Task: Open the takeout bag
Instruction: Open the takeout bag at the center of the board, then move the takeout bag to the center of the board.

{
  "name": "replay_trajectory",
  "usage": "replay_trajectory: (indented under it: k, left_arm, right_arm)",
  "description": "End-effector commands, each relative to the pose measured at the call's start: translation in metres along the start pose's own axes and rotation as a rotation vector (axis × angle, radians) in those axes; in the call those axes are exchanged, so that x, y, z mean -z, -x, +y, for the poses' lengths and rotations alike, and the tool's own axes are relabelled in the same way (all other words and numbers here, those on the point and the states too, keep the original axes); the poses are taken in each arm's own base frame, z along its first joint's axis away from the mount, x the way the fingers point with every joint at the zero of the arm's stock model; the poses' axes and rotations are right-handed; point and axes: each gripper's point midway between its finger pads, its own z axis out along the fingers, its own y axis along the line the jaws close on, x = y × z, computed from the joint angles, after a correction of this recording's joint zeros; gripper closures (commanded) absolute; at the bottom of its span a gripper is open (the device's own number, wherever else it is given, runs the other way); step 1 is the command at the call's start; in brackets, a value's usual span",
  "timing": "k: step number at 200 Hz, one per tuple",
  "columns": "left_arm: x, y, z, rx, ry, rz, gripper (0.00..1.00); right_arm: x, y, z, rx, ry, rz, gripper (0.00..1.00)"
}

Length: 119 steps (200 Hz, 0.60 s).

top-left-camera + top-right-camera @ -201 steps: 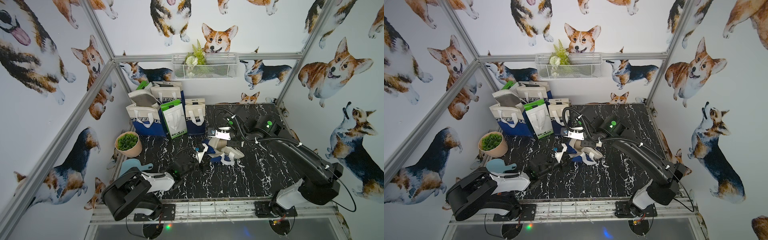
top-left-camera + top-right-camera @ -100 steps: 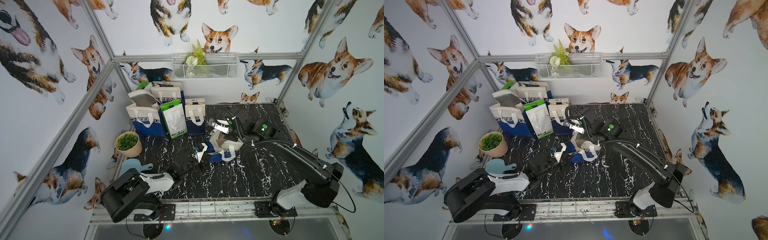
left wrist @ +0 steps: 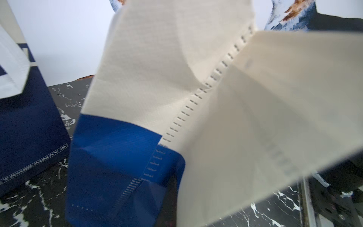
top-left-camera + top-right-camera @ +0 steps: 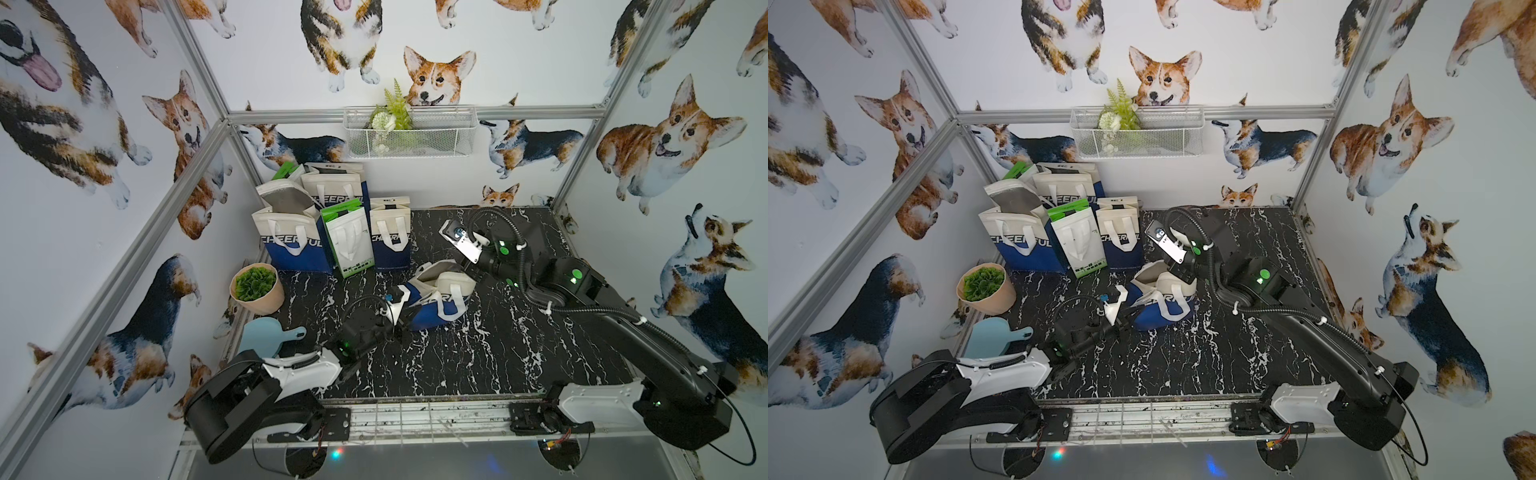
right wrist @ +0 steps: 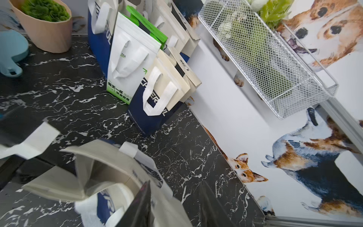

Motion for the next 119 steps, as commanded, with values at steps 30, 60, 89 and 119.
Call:
replay_trajectory:
  k: [30, 60, 89, 119]
  left_arm:
    - [0.024, 0.002, 0.044, 0.008, 0.231, 0.038, 1.00]
    - [0.026, 0.023, 0.072, -0.035, 0.347, -0.012, 1.00]
    - [0.013, 0.033, 0.097, -0.024, 0.360, -0.031, 1.00]
    - [0.006, 0.046, 0.145, -0.012, 0.465, -0.090, 1.00]
  right_arm:
    - [0.059, 0.010, 0.024, -0.208, 0.134, -0.291, 0.55]
    - [0.088, 0.002, 0.031, -0.286, 0.175, -0.370, 0.56]
    - [0.101, -0.009, 0.033, -0.303, 0.177, -0.377, 0.56]
    - [0.106, -0.013, 0.032, -0.289, 0.165, -0.375, 0.55]
